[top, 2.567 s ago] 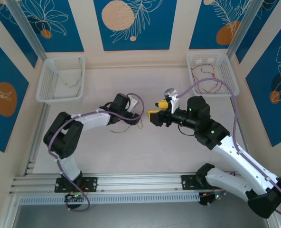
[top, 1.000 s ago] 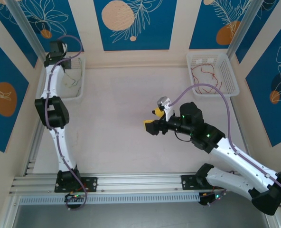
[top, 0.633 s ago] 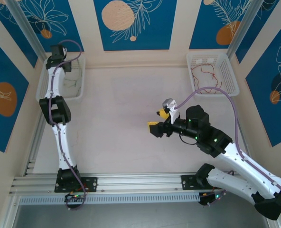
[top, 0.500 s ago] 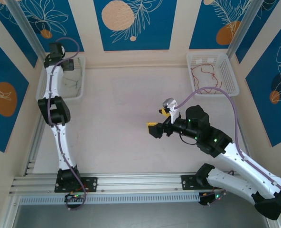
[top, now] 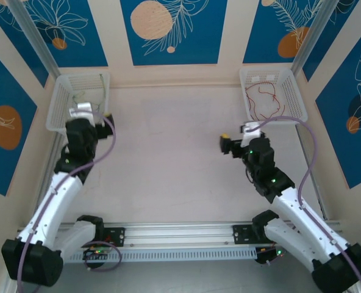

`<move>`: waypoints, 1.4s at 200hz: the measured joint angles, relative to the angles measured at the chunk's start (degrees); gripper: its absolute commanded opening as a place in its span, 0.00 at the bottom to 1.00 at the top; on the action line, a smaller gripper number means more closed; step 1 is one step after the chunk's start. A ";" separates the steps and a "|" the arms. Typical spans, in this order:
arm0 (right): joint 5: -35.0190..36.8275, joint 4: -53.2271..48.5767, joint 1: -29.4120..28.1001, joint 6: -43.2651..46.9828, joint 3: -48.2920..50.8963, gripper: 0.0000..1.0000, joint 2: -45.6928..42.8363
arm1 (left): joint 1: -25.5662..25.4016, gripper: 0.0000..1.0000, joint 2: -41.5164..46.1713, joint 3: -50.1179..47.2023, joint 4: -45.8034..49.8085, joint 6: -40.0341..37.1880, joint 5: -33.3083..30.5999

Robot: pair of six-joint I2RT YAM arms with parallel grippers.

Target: Untangle the cables

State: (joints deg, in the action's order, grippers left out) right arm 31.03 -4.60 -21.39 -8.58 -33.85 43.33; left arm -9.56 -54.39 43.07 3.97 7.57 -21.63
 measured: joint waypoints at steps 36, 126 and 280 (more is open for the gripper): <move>-0.87 3.69 16.00 -4.42 8.13 0.99 0.81 | 0.00 1.00 1.01 -23.87 -8.11 -5.27 -2.73; -10.73 32.13 23.93 -3.82 15.61 0.99 26.77 | 6.45 1.00 -19.04 -27.26 -39.85 -9.46 8.28; -27.61 54.16 21.66 4.09 11.23 0.99 44.17 | 5.57 1.00 -33.81 -21.68 -55.32 -9.90 19.37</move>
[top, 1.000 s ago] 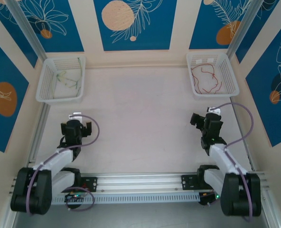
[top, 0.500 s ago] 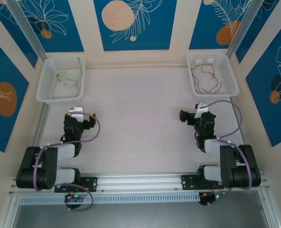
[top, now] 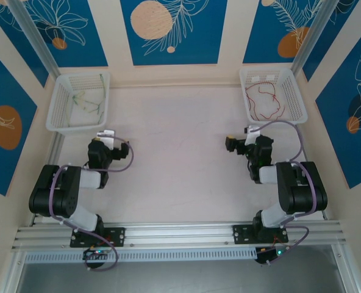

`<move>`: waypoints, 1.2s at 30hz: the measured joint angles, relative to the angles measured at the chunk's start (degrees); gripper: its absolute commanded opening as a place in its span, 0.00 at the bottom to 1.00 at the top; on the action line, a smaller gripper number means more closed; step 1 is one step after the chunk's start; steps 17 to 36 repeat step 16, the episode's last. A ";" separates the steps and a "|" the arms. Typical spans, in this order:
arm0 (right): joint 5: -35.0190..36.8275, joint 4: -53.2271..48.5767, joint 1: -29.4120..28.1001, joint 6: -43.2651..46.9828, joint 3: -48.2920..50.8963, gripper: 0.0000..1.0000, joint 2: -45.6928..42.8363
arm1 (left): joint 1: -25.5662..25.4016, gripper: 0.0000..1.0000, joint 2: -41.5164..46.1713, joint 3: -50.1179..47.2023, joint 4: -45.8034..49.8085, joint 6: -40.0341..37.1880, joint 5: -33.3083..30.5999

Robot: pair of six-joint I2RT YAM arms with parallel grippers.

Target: Untangle the cables

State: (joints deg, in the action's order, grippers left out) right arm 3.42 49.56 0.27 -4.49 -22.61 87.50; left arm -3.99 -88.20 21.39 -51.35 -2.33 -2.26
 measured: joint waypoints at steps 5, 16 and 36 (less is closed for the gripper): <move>0.61 -1.75 -0.13 -0.37 -1.05 0.99 -0.04 | 0.00 1.00 0.00 0.74 1.36 0.02 -0.96; -0.70 -3.98 0.02 -0.39 -1.05 0.99 -0.04 | 0.00 1.00 0.00 0.74 3.26 0.02 -0.94; -0.70 -3.98 0.02 -0.39 -1.05 0.99 -0.04 | 0.00 1.00 0.00 0.74 3.26 0.02 -0.94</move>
